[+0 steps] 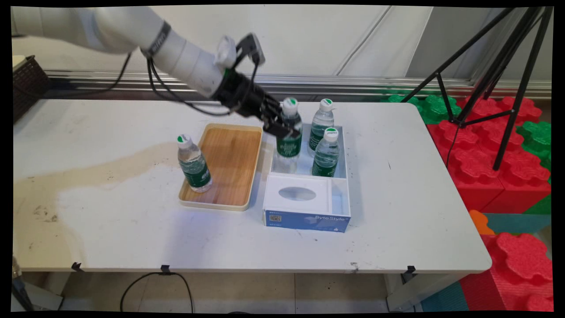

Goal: Place the picked object on the tray

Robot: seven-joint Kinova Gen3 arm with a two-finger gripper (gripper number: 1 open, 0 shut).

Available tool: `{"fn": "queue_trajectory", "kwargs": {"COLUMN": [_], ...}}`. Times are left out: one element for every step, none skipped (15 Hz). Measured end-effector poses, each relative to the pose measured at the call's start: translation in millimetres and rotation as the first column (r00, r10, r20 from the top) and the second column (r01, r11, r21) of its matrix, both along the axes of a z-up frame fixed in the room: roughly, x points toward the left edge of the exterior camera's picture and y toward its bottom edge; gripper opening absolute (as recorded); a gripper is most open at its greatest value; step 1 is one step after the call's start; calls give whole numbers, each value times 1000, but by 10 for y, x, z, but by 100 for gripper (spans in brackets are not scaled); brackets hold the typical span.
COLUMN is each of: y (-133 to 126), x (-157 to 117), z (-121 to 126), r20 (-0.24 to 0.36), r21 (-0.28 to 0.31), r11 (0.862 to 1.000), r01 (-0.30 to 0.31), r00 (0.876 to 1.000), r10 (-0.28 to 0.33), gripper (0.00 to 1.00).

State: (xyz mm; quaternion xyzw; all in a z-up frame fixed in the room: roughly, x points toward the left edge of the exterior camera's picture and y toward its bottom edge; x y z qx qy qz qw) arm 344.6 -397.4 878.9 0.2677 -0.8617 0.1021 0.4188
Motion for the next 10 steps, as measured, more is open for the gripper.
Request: {"fn": "queue_trajectory", "kwargs": {"y": [-19,-38,-57,-76,-92,-117,-133,-154,-166,-183], "x": [21,44,72,102,127,168,198,248,282,343], "z": [101,208,313,417,498,614,686,787,845,928], "r20": [-6,-13,-18,-24,-28,-34,-37,-39,-38,-36], "r21": [-2,-3,-3,-3,-3,-2,-2,-1,0,-1], "r11": [1000,1000,1000,1000,1000,999,999,999,998,998], "r01": [-6,-11,-18,-24,-29,-37,-44,-51,-56,-63], "r00": [1000,1000,1000,999,999,999,998,998,998,997], "r10": [6,11,18,24,29,37,43,51,56,63], "gripper": [0,0,0,0,0,0,0,0,0,0]}}
